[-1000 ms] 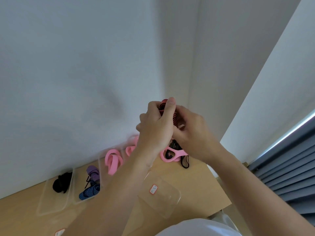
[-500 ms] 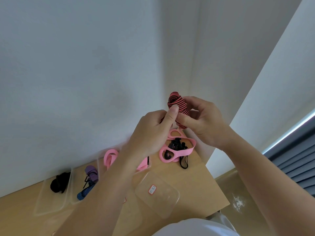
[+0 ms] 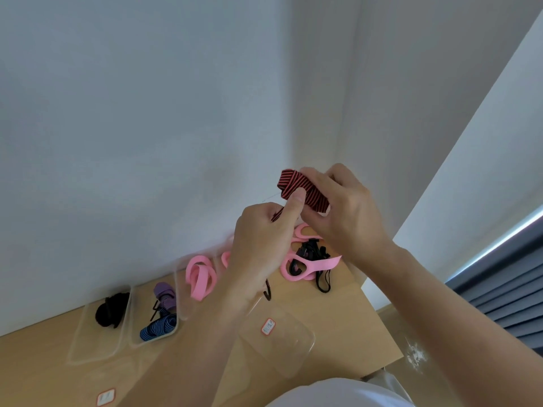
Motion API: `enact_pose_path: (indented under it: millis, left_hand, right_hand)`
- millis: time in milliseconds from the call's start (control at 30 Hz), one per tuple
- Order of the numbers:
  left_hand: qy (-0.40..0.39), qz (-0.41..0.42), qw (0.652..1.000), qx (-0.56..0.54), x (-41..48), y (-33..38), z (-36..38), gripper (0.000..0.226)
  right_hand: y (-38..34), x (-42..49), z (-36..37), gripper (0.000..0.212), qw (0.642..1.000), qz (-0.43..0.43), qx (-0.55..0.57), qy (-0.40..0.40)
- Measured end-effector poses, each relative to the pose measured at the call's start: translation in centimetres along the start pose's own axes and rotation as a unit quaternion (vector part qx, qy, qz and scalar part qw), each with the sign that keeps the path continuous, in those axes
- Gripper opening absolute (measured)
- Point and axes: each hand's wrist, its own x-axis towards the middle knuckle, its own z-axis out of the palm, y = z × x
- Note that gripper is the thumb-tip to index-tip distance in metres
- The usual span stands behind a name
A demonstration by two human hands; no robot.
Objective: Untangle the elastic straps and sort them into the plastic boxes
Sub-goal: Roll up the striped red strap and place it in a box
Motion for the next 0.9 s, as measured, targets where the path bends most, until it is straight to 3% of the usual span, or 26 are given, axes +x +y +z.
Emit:
enact_pose_path:
  millis: [67, 167, 333, 667, 800, 833, 900]
  left_hand:
    - [0.008, -0.024, 0.999, -0.046, -0.1, 0.3, 0.1, 0.071]
    - [0.021, -0.051, 0.991, -0.125, 0.0, 0.4, 0.2, 0.093]
    - [0.011, -0.024, 0.988, -0.149, -0.2, 0.9, 0.3, 0.068]
    - [-0.053, -0.082, 0.963, -0.25, -0.3, 2.0, 0.4, 0.065]
    - [-0.039, -0.096, 0.95, -0.293, -0.1, 2.0, 0.4, 0.053]
    - [-0.025, -0.096, 0.946, -0.309, 0.1, 2.0, 0.4, 0.049]
    - [0.001, -0.095, 0.943, -0.319, 0.4, 1.7, 0.4, 0.044]
  right_hand:
    - [-0.6, -0.2, 0.0, 0.037, 0.999, -0.041, -0.01, 0.032]
    - [-1.1, -0.3, -0.1, 0.036, 0.996, -0.074, -0.003, 0.057]
    - [-1.3, -0.3, -0.5, 0.039, 0.992, -0.089, 0.026, 0.085]
    - [-1.6, -1.0, -0.8, 0.041, 0.986, -0.108, 0.051, 0.117]
    - [-1.9, -2.1, -1.0, 0.058, 0.991, -0.021, 0.128, 0.041]
    - [-2.3, -2.7, -1.0, 0.063, 0.982, 0.055, 0.182, 0.006]
    - [-3.9, -3.8, -0.7, 0.063, 0.914, 0.244, 0.313, -0.088]
